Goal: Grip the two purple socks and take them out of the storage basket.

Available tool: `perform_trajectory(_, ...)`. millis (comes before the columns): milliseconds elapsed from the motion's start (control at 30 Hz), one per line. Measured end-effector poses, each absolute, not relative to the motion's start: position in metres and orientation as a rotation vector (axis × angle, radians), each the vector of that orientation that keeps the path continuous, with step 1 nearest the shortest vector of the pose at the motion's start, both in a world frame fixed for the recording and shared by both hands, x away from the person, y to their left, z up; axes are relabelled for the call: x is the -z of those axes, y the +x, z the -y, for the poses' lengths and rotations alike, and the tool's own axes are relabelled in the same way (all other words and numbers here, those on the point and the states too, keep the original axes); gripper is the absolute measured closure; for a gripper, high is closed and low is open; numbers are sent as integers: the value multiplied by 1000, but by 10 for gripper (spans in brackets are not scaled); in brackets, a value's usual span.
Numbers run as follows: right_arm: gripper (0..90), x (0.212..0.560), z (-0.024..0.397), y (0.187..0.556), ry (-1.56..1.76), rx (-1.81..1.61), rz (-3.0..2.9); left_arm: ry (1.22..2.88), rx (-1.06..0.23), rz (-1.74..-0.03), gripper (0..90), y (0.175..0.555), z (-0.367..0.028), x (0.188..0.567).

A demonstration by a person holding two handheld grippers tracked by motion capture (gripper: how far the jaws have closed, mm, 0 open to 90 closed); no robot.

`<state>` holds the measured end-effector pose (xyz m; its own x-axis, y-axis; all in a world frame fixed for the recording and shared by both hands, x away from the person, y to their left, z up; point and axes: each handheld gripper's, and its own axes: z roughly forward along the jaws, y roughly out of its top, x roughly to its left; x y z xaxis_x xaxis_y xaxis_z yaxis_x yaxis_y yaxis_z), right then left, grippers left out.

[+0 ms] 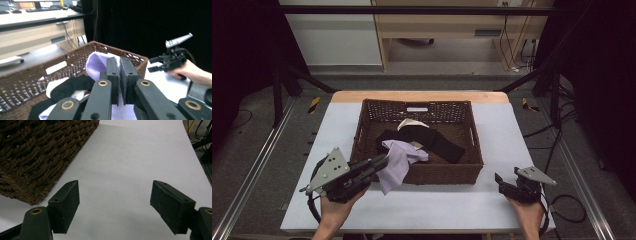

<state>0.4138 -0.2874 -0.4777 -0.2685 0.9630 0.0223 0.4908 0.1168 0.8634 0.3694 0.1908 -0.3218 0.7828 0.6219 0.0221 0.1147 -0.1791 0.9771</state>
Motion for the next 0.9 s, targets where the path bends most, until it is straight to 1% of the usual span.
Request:
perform_trajectory(533, 239, 479, 286, 413, 1394, -1062, -1840, 1880, -376, -626, 853, 357, -180, 383)
perform_trajectory(667, 241, 478, 285, 413, 1405, -1066, -1846, 1935, -341, -649, 853, 361, -174, 400)
perform_trajectory(900, 242, 481, 283, 414, 1396, -1052, -1863, 2024, -319, -690, 853, 372, -162, 429)
